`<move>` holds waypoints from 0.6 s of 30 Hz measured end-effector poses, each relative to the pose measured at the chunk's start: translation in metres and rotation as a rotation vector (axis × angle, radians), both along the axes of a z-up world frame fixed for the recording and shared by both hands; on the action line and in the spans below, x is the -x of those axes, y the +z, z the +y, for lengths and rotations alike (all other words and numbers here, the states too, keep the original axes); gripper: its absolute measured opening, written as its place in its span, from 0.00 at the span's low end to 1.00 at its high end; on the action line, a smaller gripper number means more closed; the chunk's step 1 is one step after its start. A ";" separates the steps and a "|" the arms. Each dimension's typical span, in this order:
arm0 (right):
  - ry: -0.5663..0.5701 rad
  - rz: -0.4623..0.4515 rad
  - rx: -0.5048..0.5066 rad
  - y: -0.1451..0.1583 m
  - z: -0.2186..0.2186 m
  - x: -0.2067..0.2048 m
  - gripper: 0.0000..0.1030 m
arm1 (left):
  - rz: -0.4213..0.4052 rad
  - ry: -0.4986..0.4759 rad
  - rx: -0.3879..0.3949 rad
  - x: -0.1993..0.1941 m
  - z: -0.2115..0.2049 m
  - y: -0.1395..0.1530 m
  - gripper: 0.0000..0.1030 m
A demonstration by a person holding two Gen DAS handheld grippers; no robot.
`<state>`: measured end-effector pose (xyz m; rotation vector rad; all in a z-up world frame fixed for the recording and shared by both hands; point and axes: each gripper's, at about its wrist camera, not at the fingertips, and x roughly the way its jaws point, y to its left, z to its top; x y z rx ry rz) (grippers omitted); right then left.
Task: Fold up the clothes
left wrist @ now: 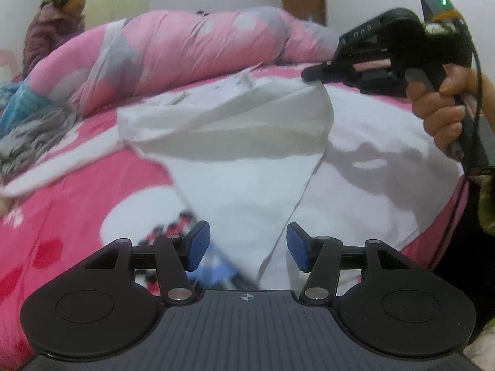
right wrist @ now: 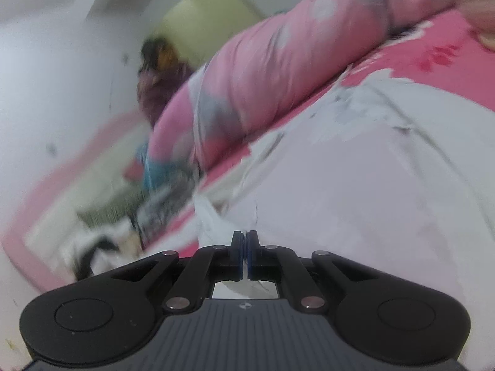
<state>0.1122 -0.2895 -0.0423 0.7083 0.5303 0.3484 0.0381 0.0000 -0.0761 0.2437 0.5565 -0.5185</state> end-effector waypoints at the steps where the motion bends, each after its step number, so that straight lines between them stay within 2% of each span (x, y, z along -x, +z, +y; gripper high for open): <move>1: -0.021 -0.005 -0.024 0.000 -0.008 0.002 0.01 | -0.013 -0.019 -0.014 -0.001 -0.007 0.002 0.54; 6: -0.108 -0.012 -0.109 -0.003 -0.040 0.007 0.01 | -0.068 -0.117 -0.146 -0.012 -0.050 -0.006 0.54; 10: -0.150 0.021 -0.148 -0.015 -0.059 0.005 0.01 | -0.047 -0.149 -0.186 -0.022 -0.059 -0.018 0.51; 12: -0.163 0.041 -0.165 -0.022 -0.067 0.004 0.01 | -0.037 -0.143 -0.171 -0.024 -0.055 -0.017 0.36; 13: -0.165 0.048 -0.170 -0.026 -0.069 0.004 0.01 | -0.025 -0.129 -0.158 -0.025 -0.053 -0.016 0.32; 15: -0.168 0.060 -0.178 -0.031 -0.073 0.003 0.01 | -0.002 -0.099 -0.131 -0.028 -0.047 -0.013 0.13; 18: -0.161 0.070 -0.185 -0.035 -0.075 0.006 0.01 | 0.011 -0.053 -0.084 -0.029 -0.035 -0.007 0.03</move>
